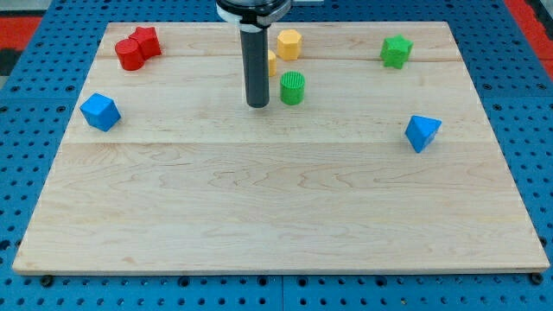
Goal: Push the green circle into the green star
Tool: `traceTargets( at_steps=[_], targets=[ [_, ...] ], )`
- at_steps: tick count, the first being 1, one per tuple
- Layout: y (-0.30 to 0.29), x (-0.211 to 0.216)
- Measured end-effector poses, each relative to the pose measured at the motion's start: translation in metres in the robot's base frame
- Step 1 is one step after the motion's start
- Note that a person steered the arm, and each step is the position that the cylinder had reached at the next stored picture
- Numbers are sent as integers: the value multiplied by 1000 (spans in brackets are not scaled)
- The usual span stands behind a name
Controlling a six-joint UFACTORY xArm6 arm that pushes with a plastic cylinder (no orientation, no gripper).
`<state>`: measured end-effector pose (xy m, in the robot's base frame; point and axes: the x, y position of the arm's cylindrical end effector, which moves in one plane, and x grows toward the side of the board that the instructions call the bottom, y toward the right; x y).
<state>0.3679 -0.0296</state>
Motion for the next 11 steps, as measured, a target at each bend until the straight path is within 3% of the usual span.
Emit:
traceTargets(
  at_steps=[3,5,8,11],
  targets=[
    [139,-32],
    [76,-46],
    [178,-64],
    [167,-64]
  ],
)
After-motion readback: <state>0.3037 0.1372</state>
